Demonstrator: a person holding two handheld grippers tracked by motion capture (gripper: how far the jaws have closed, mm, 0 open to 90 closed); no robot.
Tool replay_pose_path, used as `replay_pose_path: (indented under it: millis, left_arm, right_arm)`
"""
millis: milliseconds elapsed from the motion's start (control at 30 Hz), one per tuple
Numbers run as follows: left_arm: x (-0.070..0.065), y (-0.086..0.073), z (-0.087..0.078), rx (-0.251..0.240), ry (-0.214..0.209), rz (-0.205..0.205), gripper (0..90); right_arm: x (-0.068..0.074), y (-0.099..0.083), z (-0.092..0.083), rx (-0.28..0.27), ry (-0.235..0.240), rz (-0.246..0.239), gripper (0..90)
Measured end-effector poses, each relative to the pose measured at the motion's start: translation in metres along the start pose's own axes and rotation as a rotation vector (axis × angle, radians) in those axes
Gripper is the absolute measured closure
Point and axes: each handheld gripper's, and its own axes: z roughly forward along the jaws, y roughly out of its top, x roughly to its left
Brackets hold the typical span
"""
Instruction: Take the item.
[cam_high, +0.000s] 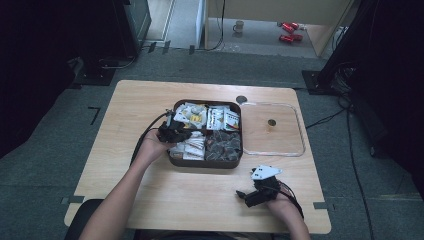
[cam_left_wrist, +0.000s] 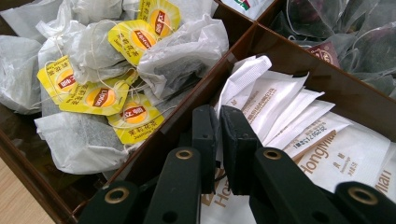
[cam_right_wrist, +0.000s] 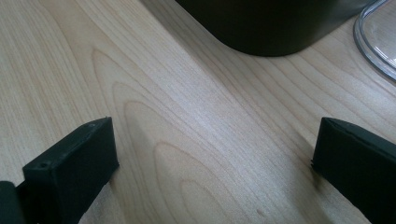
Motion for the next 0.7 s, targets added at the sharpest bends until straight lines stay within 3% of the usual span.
replay_pose_path:
  millis: [100,233,700]
  left_arm:
    - [0.002,0.001,0.000,0.008,-0.005,-0.047,86.8]
    - [0.001,0.001,-0.001,0.013,0.000,-0.036,89.0]
    - [0.006,0.001,-0.015,-0.026,-0.035,-0.078,89.5]
  right_arm:
    - [0.000,0.000,0.000,0.000,0.000,0.000,0.0]
    - [0.000,0.000,0.000,0.000,0.000,0.003,0.0]
    - [0.000,0.000,0.000,0.000,0.001,-0.001,0.0]
